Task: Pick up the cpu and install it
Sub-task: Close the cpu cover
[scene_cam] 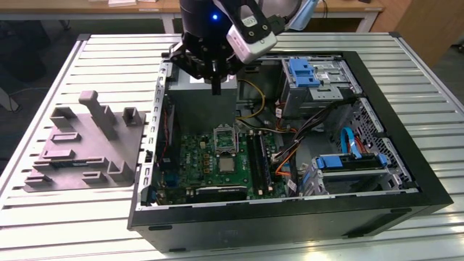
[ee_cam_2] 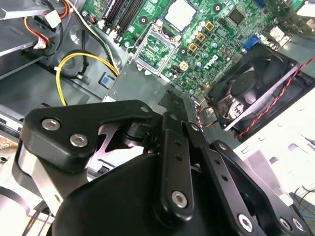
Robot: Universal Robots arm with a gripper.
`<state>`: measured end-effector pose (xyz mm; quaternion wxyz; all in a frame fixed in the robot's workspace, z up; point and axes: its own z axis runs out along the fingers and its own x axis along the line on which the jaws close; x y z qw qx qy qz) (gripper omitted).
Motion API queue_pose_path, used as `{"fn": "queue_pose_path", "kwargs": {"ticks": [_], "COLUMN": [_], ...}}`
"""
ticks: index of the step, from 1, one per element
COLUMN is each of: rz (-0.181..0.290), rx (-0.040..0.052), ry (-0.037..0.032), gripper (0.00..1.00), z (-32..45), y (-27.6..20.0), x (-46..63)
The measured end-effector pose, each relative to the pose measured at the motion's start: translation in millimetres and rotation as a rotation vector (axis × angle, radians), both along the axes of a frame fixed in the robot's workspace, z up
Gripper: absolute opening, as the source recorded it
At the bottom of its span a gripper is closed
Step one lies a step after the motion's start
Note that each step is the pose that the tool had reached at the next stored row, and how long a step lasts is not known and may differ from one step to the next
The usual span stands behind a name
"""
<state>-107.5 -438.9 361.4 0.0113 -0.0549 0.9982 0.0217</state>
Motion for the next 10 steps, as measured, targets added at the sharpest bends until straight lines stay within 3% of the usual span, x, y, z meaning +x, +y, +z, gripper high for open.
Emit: {"fn": "queue_pose_path", "kwargs": {"ticks": [3,7,10], "rz": [0.015,0.015,0.022], "rx": [-0.0001,0.0001,0.0000], "ry": [0.0001,0.0001,0.0000], "gripper": [0.11,0.11,0.11], "z": [-2.0,-5.7,-8.7], "y": [-0.8,-1.9,-1.9], "x": [0.9,12.2,14.4]}}
